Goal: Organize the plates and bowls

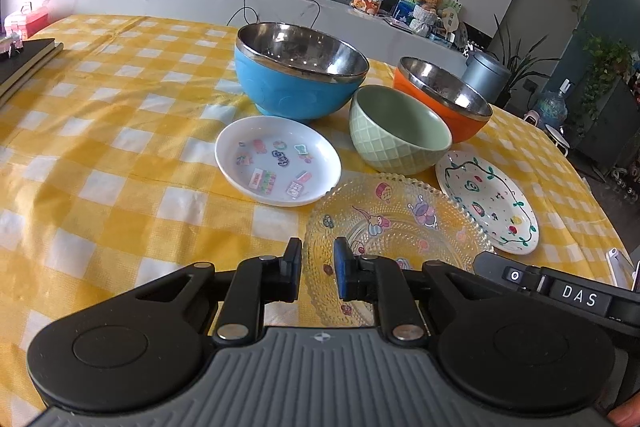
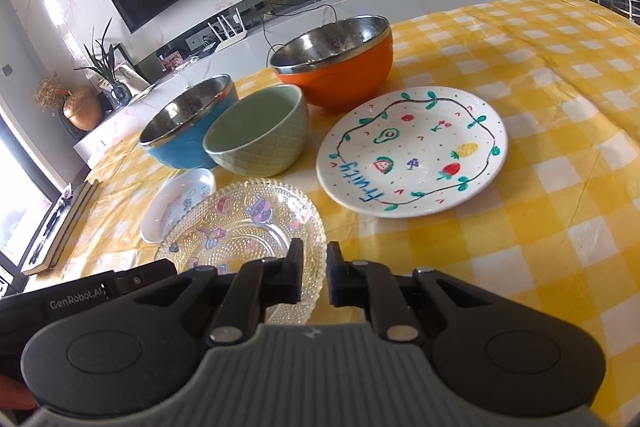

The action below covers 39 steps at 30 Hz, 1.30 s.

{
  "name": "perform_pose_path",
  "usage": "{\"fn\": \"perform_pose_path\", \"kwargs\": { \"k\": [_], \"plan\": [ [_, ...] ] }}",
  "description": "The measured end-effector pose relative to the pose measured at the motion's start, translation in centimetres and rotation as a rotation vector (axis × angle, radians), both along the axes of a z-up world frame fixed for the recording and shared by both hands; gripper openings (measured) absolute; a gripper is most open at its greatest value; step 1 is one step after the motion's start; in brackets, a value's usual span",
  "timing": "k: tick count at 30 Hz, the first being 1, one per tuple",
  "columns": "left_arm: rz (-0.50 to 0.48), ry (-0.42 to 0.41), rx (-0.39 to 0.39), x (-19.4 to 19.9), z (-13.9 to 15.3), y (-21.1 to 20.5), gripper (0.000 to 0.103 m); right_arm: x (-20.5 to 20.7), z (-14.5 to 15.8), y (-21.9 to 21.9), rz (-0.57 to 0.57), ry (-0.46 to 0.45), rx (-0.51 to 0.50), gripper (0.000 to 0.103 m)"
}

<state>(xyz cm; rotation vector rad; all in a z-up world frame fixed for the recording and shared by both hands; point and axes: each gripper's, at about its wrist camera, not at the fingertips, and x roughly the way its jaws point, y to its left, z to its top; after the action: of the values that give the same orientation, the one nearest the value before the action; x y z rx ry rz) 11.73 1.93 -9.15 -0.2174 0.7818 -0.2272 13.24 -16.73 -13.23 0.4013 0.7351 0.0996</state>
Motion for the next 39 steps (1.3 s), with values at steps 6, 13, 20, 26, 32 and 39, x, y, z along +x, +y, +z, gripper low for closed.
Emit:
{"fn": "perform_pose_path", "kwargs": {
  "k": [6,13,20,26,32,39],
  "plan": [
    [0.027,-0.019,0.009,-1.5,1.2,1.6,0.018,-1.0,0.8,1.4,0.037,-0.009,0.012,0.01],
    [0.083,-0.016,0.009,-3.1,2.0,4.2,0.018,-1.8,1.5,3.9,0.099,-0.017,0.019,0.01],
    [0.147,-0.009,0.003,-4.1,1.9,7.1,0.018,-1.7,1.2,6.9,0.164,0.007,0.023,0.01],
    [0.184,0.017,-0.003,-4.2,1.0,8.8,0.018,-1.2,0.5,9.0,0.203,0.041,0.014,0.01],
    [0.191,0.033,-0.013,-4.2,0.2,9.6,0.018,-0.6,-0.1,9.9,0.215,0.061,0.0,0.01],
    [0.189,0.044,-0.025,-4.1,-0.6,9.8,0.018,-0.2,-0.5,10.0,0.215,0.062,-0.007,0.01]
  ]
}}
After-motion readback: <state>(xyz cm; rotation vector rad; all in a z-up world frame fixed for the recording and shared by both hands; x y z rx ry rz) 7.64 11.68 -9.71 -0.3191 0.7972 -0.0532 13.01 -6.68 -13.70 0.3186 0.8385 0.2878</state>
